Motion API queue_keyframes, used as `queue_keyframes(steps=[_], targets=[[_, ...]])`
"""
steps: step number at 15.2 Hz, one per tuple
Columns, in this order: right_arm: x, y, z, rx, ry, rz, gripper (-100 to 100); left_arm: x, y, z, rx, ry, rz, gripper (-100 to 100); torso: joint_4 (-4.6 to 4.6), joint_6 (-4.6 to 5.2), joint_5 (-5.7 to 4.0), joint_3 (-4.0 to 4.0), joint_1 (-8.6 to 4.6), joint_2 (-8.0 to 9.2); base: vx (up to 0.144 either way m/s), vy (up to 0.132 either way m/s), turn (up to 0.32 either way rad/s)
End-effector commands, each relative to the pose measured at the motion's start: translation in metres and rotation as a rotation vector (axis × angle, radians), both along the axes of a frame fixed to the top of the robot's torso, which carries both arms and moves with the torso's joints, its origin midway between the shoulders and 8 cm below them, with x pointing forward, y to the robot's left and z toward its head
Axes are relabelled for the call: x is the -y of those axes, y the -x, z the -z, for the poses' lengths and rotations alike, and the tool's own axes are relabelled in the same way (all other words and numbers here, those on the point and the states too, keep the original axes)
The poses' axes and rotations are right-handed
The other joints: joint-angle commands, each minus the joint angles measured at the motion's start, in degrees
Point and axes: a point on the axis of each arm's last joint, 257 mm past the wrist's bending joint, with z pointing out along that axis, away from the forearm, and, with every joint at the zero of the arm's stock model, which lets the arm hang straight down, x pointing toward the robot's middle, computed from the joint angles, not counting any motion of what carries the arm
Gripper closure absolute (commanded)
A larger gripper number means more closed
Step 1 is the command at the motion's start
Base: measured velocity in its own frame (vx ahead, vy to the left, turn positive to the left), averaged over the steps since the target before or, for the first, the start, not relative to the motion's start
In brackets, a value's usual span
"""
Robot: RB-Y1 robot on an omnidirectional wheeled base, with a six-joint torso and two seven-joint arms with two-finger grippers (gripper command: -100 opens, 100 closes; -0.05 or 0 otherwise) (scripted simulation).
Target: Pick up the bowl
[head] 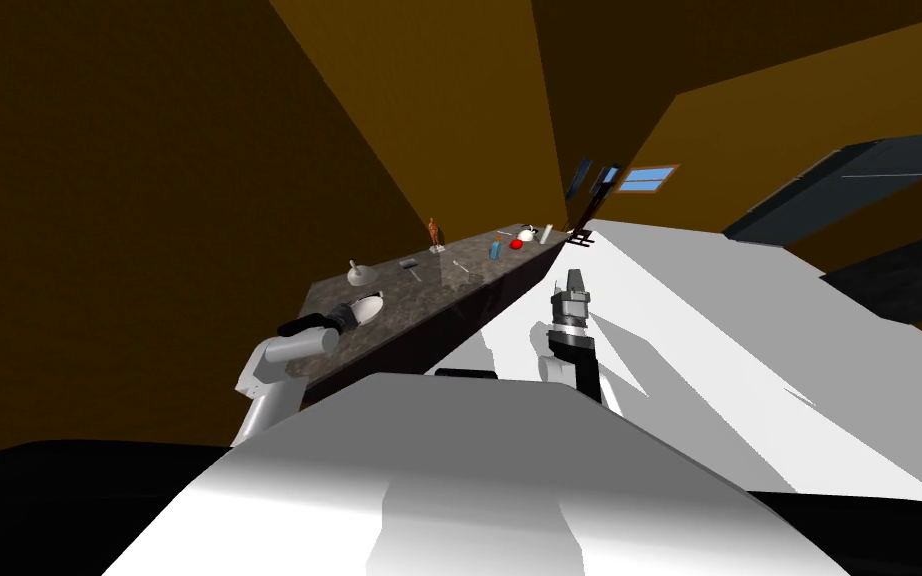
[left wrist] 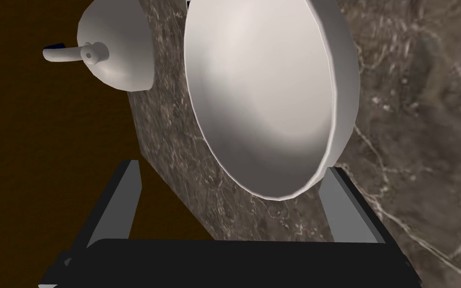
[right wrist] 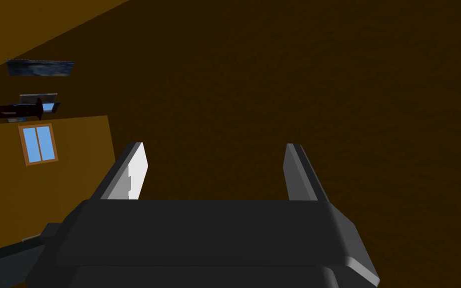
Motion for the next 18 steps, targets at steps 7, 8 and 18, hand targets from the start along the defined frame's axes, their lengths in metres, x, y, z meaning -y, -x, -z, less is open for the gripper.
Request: queue_keyframes(steps=[7, 8, 18], targets=[[0.0, 0.0, 0.0, 0.0, 0.0, 0.0, 0, -0.021, 0.024, 0.02, -0.11, 0.087, -0.086, -100, -0.01, 0.01, 0.0, -0.02, 0.01, -0.04, 0.022, -0.014, -0.046], [0.0, 0.0, 0.0, 0.0, 0.0, 0.0, 0, -0.02, 0.027, 0.024, -0.127, 0.094, -0.089, -100, -0.01, 0.02, 0.0, -0.02, 0.01, -0.05, 0.029, -0.015, -0.055], [0.0, 0.0, 0.0, 0.0, 0.0, 0.0, 0, -0.028, 0.058, 0.045, -0.253, 0.198, -0.167, -100, -0.01, 0.01, 0.01, -0.03, 0.03, -0.05, 0.026, -0.008, -0.038]])
